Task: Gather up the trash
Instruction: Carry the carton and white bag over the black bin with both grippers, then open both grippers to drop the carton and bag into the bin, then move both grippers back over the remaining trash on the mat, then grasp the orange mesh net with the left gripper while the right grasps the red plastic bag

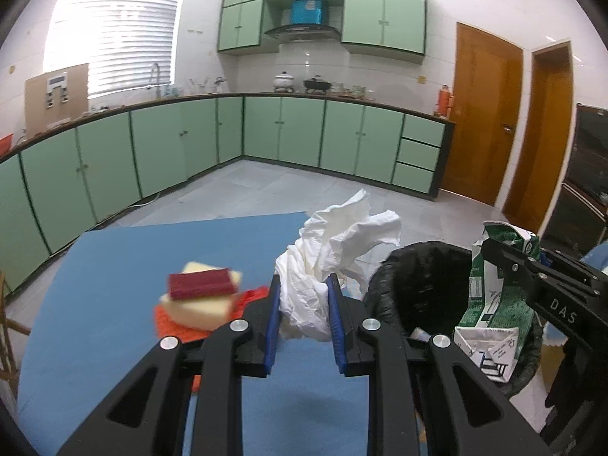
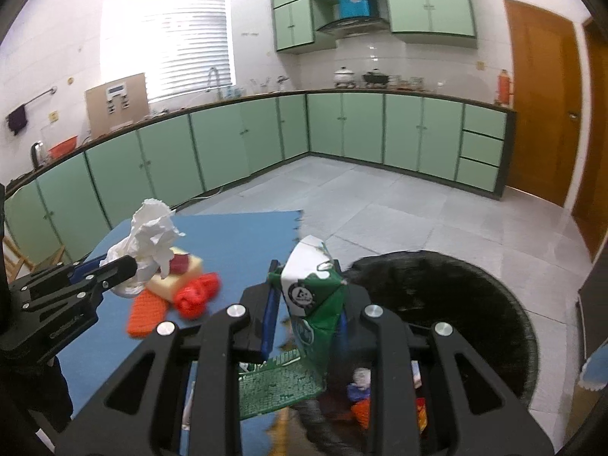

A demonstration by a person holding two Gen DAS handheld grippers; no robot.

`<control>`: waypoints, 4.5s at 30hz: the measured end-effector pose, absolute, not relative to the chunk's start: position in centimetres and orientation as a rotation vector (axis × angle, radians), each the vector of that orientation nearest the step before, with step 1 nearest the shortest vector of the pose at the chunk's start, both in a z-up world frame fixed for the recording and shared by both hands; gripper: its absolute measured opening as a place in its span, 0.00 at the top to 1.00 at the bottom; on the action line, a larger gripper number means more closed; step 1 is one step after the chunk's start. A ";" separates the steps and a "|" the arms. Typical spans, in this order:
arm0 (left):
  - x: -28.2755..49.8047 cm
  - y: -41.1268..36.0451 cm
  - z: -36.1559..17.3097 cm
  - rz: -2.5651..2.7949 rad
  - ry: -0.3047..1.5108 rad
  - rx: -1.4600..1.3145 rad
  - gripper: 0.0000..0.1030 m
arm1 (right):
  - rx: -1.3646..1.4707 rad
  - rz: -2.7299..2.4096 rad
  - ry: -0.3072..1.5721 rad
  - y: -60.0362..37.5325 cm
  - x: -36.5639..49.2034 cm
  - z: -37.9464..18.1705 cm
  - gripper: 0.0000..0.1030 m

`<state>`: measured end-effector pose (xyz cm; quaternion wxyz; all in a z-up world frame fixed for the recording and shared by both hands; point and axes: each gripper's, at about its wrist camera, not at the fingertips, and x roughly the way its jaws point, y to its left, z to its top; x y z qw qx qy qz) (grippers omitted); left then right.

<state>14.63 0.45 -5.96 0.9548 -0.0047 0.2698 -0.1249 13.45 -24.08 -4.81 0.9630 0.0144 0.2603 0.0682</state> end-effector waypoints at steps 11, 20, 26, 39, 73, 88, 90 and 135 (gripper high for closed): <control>16.7 -7.7 -6.4 -0.400 0.553 0.019 0.78 | 0.056 0.008 0.532 -32.4 13.6 -6.1 0.77; 18.6 -14.5 -8.1 -0.491 0.569 0.049 0.78 | 0.071 -0.080 0.571 -37.8 14.4 -8.9 0.77; 20.0 -17.8 -9.6 -0.536 0.613 0.059 0.77 | 0.083 -0.107 0.595 -40.2 15.4 -10.4 0.74; 20.7 -17.5 -9.3 -0.532 0.611 0.046 0.40 | 0.094 -0.216 0.596 -42.0 14.9 -11.6 0.12; 14.5 10.6 -10.9 0.016 0.595 -0.010 0.30 | 0.068 0.107 0.602 -16.6 16.3 -11.4 0.06; 17.2 10.5 -15.9 0.025 0.727 -0.035 0.30 | -0.005 0.145 0.635 -14.0 18.8 -13.7 0.06; 17.8 10.4 -16.7 0.032 0.750 -0.029 0.30 | -0.012 0.147 0.638 -14.1 19.0 -14.0 0.06; 17.0 18.7 -15.5 0.150 0.692 -0.126 0.90 | -0.084 0.286 0.761 -4.3 24.9 -17.1 0.27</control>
